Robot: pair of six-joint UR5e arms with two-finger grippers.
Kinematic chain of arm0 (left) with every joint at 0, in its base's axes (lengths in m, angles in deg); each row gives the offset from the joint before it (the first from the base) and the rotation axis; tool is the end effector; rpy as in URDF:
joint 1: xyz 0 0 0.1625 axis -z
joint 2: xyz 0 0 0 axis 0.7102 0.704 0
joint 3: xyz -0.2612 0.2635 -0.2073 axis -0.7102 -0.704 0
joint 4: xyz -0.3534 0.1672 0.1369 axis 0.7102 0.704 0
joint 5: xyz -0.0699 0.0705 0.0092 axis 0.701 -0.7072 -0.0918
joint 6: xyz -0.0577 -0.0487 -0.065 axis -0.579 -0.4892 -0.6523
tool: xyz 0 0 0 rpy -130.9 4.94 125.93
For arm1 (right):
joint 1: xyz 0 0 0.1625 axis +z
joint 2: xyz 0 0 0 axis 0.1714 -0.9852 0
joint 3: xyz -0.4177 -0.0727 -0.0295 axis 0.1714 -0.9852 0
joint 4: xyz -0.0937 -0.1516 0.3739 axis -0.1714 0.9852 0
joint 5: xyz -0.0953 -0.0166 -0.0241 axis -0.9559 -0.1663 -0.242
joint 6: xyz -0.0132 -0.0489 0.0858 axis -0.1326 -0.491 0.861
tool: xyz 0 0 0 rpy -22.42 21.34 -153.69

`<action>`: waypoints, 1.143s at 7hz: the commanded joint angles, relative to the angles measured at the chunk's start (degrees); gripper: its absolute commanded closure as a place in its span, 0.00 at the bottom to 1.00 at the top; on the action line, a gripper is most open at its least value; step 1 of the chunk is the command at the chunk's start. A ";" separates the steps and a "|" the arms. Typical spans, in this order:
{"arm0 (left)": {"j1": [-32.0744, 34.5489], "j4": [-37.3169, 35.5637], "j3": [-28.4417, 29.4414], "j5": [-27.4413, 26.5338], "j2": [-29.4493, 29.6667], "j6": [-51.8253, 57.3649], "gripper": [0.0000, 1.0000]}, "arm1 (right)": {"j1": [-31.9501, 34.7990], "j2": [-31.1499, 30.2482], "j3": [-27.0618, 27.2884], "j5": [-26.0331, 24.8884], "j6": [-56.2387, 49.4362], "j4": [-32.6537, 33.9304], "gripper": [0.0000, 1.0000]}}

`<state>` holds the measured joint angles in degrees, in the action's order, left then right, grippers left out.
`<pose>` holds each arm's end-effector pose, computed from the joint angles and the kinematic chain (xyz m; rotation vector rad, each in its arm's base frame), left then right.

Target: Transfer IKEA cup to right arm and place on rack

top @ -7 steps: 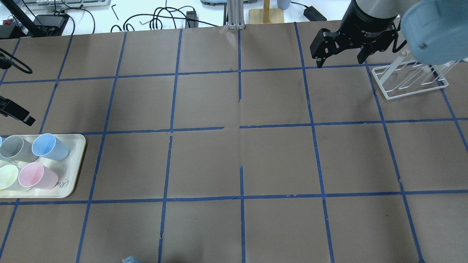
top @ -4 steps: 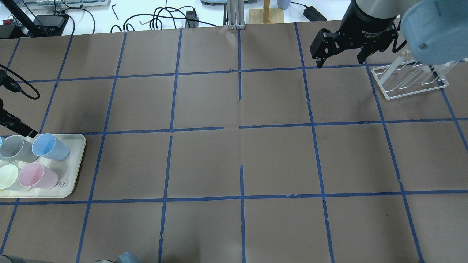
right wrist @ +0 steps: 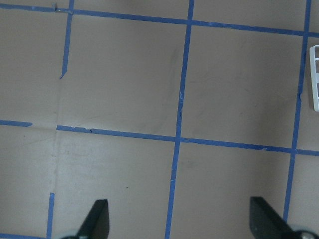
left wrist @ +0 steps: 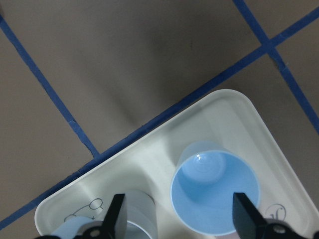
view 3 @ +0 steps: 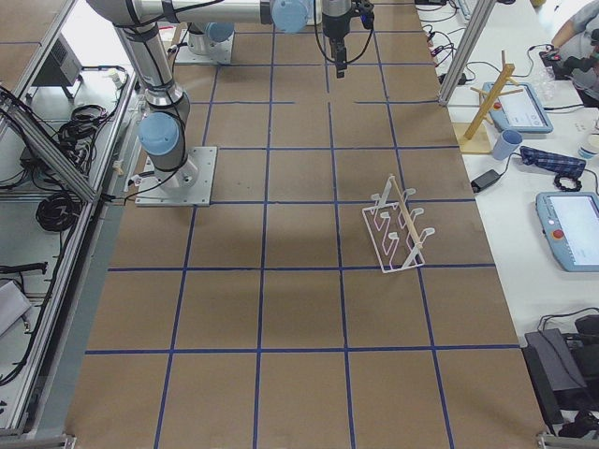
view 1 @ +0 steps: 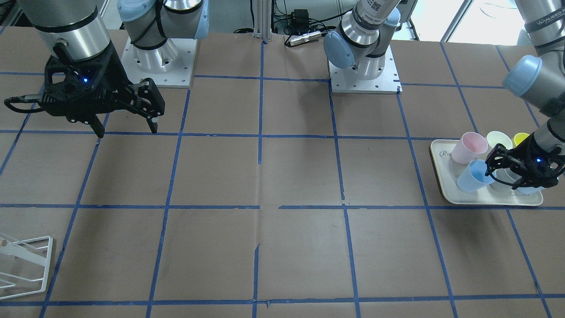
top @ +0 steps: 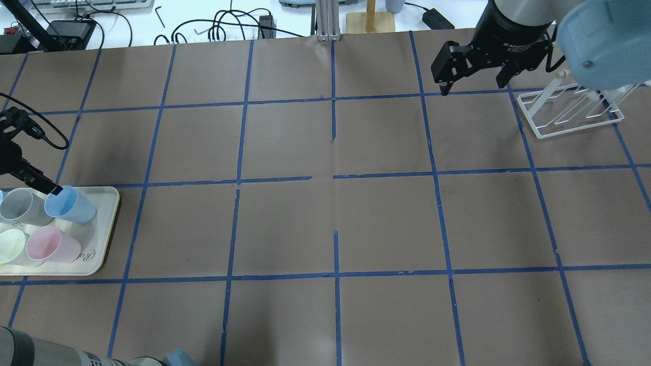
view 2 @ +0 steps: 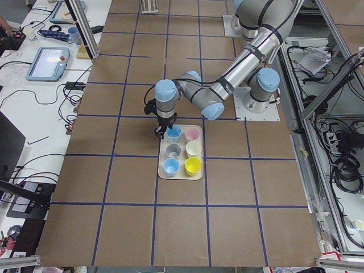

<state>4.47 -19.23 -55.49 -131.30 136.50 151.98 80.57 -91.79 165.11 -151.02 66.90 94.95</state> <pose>0.2612 -0.5135 0.2618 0.9394 2.9635 -0.0198 0.1400 -0.5193 0.4957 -0.1728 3.1093 -0.2093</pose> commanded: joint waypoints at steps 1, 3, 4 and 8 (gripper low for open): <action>-0.06 0.02 -0.10 -0.07 1.84 0.13 0.25 | 0.00 0.00 0.00 -0.73 0.28 -0.77 0.00; -0.41 1.43 -0.71 -0.50 1.85 0.04 0.25 | 0.00 0.09 0.00 -1.00 0.28 -0.86 0.00; -0.41 3.17 -0.19 -1.03 2.11 0.04 0.27 | 0.00 0.09 0.00 -0.91 0.28 -0.86 0.00; -0.41 3.01 0.16 -2.17 2.99 0.39 1.00 | 0.00 0.09 0.09 -1.00 0.37 -0.95 0.00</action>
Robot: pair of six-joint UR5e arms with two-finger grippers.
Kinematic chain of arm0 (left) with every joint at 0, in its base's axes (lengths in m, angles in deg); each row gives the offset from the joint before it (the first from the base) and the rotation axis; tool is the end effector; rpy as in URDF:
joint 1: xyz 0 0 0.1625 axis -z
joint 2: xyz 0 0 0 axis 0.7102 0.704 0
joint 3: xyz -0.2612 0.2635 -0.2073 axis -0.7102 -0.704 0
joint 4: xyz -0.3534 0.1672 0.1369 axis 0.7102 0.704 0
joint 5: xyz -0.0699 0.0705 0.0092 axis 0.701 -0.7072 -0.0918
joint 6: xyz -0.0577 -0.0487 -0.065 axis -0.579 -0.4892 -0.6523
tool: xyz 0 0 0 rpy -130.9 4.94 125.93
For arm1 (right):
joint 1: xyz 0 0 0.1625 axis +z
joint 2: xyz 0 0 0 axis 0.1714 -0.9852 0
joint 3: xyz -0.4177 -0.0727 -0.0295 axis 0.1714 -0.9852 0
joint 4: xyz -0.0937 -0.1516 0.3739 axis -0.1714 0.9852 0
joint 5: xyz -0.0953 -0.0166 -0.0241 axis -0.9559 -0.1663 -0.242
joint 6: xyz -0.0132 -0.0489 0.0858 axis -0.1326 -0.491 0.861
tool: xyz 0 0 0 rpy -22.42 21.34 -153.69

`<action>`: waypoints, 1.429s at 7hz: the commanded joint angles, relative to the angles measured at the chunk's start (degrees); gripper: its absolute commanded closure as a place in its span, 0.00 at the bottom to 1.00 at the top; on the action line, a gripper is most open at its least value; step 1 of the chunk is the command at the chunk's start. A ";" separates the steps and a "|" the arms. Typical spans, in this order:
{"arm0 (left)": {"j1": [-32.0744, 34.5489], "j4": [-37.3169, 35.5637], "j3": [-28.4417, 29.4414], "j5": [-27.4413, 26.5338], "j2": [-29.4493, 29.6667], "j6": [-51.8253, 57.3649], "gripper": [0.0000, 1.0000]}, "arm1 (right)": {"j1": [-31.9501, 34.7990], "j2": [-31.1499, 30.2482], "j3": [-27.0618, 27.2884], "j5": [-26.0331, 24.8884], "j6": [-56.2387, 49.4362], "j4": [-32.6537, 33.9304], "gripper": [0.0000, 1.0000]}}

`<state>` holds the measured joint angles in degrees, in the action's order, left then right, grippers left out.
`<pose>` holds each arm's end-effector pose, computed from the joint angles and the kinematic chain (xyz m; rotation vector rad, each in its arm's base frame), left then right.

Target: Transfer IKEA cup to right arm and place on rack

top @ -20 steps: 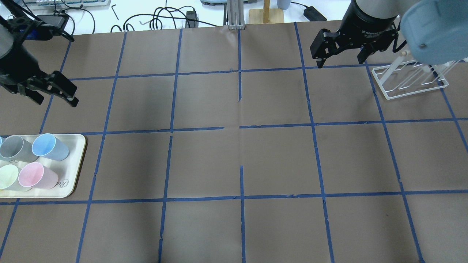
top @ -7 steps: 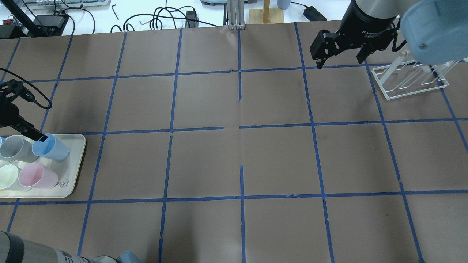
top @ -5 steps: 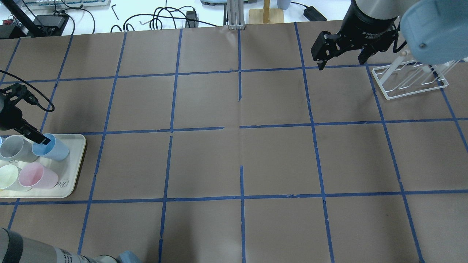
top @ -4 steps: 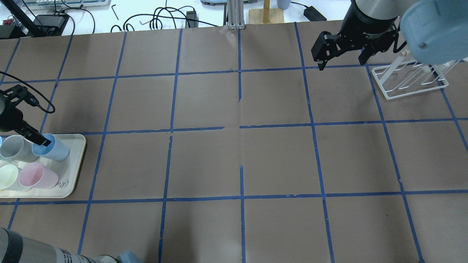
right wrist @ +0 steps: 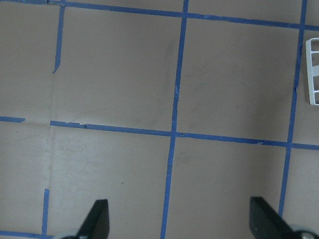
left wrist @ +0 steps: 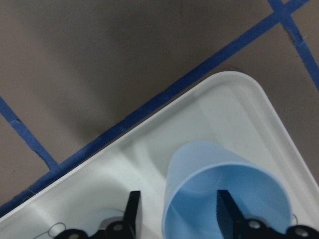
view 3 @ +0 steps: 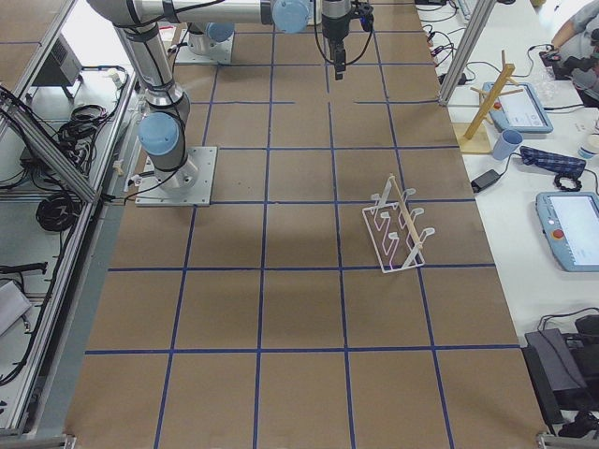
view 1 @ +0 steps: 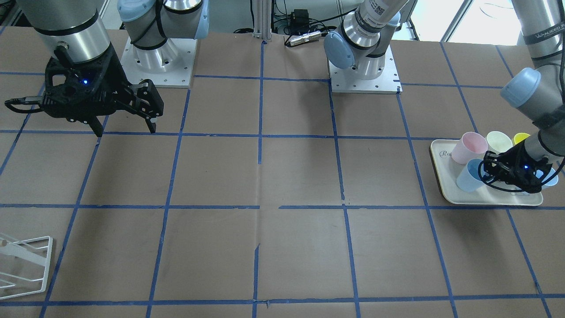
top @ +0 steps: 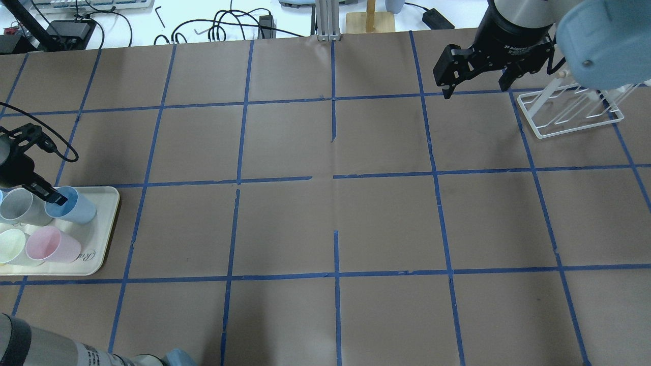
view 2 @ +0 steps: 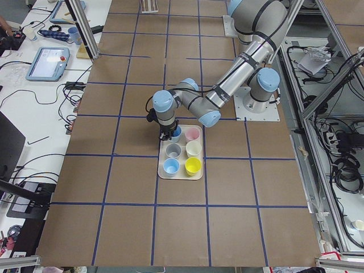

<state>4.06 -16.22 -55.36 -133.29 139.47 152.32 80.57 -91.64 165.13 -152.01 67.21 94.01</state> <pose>0.2673 -0.5091 0.2286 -0.9383 -2.9587 -0.1098 0.1383 -0.5187 0.4923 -0.1634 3.1278 -0.1788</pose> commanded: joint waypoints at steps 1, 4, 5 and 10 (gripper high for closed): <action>0.26 0.00 0.30 -0.09 -0.76 -0.57 1.00 | -0.09 0.03 -0.02 -0.01 0.24 0.00 0.00; 4.72 11.17 10.45 0.87 -2.61 -10.80 1.00 | -0.09 -0.06 -0.11 0.87 -0.37 0.43 0.00; 8.05 16.47 13.80 4.27 -2.88 -19.12 1.00 | -0.17 -0.06 -0.11 0.78 -0.46 0.26 0.00; 32.28 19.96 12.70 19.94 -6.48 -57.70 1.00 | -0.53 -0.14 -0.72 0.87 -5.36 0.35 0.00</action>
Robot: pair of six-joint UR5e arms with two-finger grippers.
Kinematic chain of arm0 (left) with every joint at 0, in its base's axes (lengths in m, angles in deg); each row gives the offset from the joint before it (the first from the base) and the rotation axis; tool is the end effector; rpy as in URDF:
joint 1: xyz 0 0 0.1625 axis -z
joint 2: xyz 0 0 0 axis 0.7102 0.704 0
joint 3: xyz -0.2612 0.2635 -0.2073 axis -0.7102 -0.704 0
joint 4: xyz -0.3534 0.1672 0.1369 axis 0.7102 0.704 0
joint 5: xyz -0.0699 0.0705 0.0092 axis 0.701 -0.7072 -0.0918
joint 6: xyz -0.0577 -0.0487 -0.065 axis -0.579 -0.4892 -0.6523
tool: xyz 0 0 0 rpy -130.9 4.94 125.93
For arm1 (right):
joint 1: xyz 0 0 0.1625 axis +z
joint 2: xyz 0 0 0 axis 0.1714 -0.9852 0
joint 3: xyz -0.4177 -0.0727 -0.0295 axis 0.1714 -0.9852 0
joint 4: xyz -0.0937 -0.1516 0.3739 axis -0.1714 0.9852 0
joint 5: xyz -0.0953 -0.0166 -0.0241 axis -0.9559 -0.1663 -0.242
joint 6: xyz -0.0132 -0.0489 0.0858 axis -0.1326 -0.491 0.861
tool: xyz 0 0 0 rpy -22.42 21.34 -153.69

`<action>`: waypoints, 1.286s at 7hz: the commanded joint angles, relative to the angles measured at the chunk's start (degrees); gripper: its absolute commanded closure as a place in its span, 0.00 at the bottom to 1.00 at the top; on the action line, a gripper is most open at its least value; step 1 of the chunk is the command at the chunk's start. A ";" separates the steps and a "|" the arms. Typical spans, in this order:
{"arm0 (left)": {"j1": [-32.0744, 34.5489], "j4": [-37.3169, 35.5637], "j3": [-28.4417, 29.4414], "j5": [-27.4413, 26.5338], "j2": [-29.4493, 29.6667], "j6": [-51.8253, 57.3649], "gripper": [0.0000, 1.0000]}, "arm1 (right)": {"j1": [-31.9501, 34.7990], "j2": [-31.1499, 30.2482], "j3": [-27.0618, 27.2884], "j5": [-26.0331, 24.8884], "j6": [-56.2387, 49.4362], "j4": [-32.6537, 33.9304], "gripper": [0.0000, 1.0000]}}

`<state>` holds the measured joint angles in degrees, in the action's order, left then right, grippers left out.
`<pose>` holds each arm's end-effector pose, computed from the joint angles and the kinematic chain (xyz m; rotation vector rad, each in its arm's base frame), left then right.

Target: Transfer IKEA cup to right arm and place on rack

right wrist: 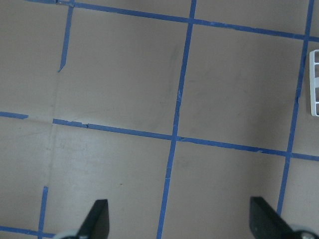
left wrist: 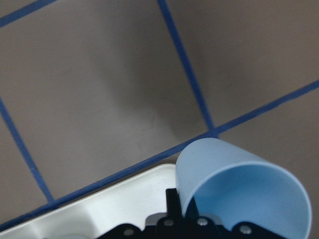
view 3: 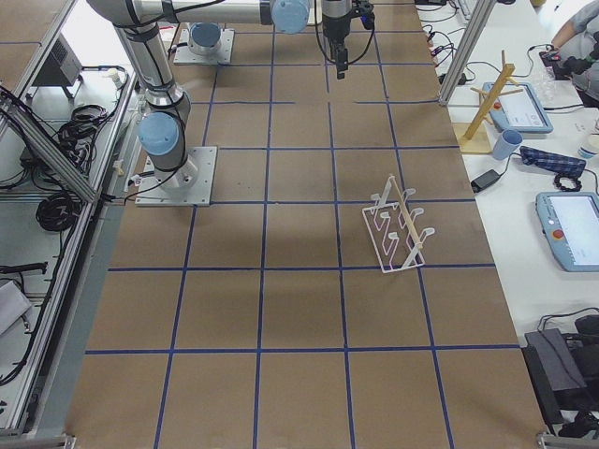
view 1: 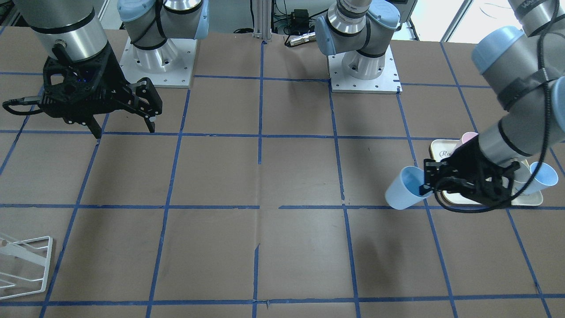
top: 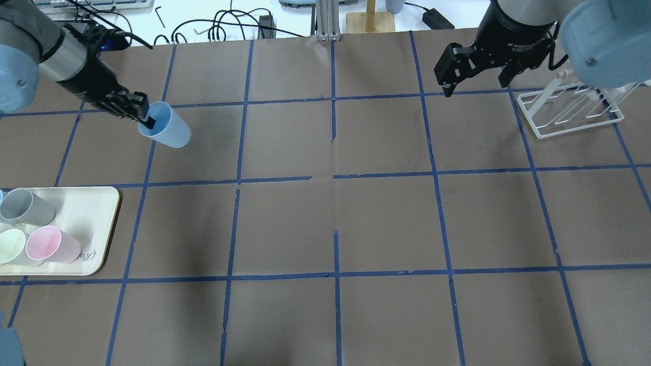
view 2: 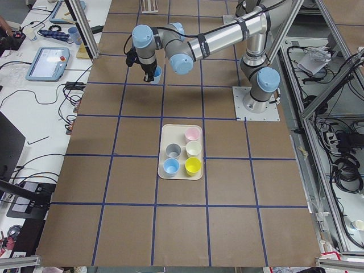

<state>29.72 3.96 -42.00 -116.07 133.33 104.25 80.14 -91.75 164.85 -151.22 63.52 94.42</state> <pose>-0.0048 -0.5946 0.3642 -0.3028 -2.8554 0.0301 0.1358 -0.5202 0.4966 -0.2530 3.1119 -0.2018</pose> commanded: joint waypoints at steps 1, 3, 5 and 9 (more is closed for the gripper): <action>10.68 -0.66 -1.10 9.34 -1.13 -16.50 1.00 | -0.28 -0.03 -0.45 0.08 -4.30 -0.07 0.00; 11.34 1.43 -1.28 23.90 -3.93 -18.75 1.00 | -1.07 -0.03 -0.45 0.17 -14.71 0.54 0.00; 10.99 2.33 -5.12 46.10 -6.14 -25.24 1.00 | -3.60 -1.35 -0.54 3.56 -21.51 0.55 0.00; 9.31 0.49 -23.50 73.64 -10.78 -25.62 1.00 | -9.76 -5.29 -0.45 31.40 -39.44 -0.25 0.00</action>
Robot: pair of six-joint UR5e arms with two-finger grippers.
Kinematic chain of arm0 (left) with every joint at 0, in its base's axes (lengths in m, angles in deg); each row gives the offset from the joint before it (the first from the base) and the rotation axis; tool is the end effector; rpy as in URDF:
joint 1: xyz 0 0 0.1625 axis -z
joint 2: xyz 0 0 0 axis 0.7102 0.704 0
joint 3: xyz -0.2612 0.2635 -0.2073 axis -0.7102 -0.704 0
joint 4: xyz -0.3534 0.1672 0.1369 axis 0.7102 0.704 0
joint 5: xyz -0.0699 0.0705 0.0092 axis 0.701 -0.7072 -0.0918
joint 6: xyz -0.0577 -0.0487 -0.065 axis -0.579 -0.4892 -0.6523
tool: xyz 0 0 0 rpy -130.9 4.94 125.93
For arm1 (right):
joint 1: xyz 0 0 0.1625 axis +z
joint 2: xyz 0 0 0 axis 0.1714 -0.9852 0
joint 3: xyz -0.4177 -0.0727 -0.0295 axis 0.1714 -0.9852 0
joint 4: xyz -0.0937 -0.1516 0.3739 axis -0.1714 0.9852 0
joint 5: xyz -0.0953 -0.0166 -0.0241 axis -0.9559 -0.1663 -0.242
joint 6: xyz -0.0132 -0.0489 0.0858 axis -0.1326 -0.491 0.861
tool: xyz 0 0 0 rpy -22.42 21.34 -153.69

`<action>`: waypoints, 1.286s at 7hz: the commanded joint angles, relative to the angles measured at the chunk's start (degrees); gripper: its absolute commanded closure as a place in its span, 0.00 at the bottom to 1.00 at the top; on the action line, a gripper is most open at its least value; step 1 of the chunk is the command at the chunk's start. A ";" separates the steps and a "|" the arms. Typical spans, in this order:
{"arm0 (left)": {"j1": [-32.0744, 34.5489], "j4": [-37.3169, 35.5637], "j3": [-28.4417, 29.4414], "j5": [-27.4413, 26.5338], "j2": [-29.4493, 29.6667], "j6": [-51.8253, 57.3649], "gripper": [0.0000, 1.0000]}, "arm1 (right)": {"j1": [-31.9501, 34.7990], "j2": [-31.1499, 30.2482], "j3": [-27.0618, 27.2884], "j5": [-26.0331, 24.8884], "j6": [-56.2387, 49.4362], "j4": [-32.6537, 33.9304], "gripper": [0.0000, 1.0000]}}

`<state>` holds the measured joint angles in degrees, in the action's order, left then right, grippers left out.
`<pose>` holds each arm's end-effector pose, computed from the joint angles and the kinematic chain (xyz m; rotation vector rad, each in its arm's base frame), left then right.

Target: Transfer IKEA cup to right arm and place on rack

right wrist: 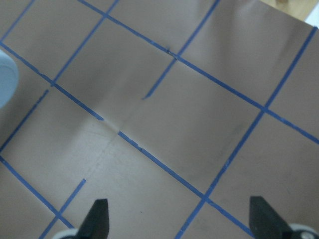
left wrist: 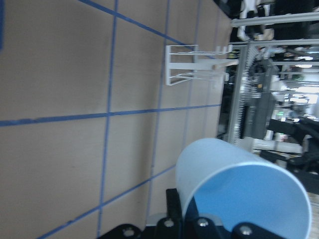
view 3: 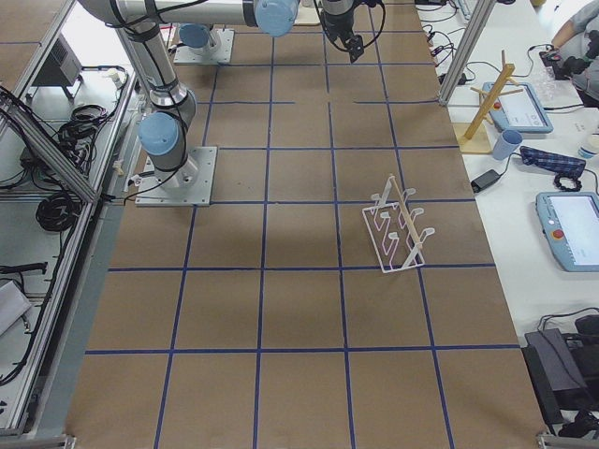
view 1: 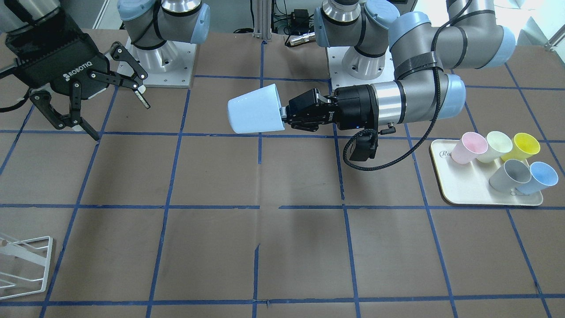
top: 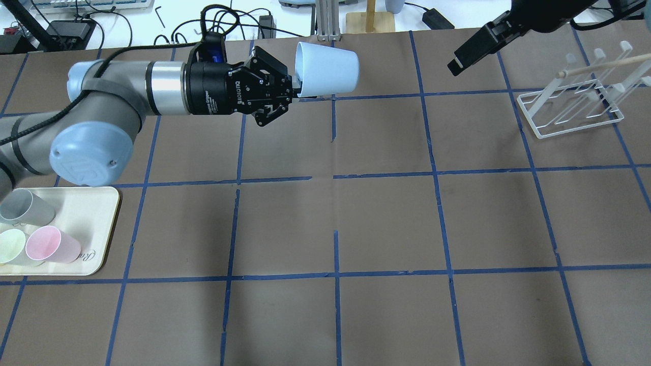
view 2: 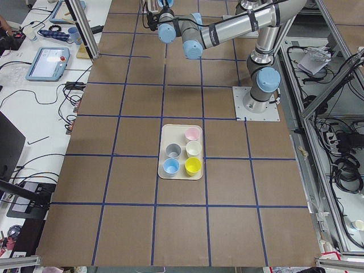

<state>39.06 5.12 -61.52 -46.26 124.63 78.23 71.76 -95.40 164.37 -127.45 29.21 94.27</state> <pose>-0.1834 -0.5047 0.3728 0.2752 -1.6391 -0.1421 0.1015 -0.5166 0.5422 -0.8998 2.6384 -0.5192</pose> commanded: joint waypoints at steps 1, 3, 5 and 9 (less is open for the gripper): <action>0.23 -0.59 -4.09 3.23 -4.63 -0.30 1.00 | -1.39 -3.14 0.04 13.51 -8.57 -1.48 0.00; 0.67 -0.51 -4.18 0.17 -8.33 -0.22 1.00 | -1.39 -8.05 0.65 21.91 -18.83 -5.85 0.00; 1.98 -0.59 -4.18 -0.02 -8.87 0.39 1.00 | -1.30 -7.99 0.65 25.87 -36.90 -15.24 0.00; 3.66 -1.30 -4.26 0.41 -9.39 1.53 1.00 | -0.69 -5.97 0.47 30.17 -50.17 -22.12 0.00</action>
<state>42.02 3.91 -65.72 -45.93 115.53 79.23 70.57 -101.80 164.46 -99.20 -18.92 74.26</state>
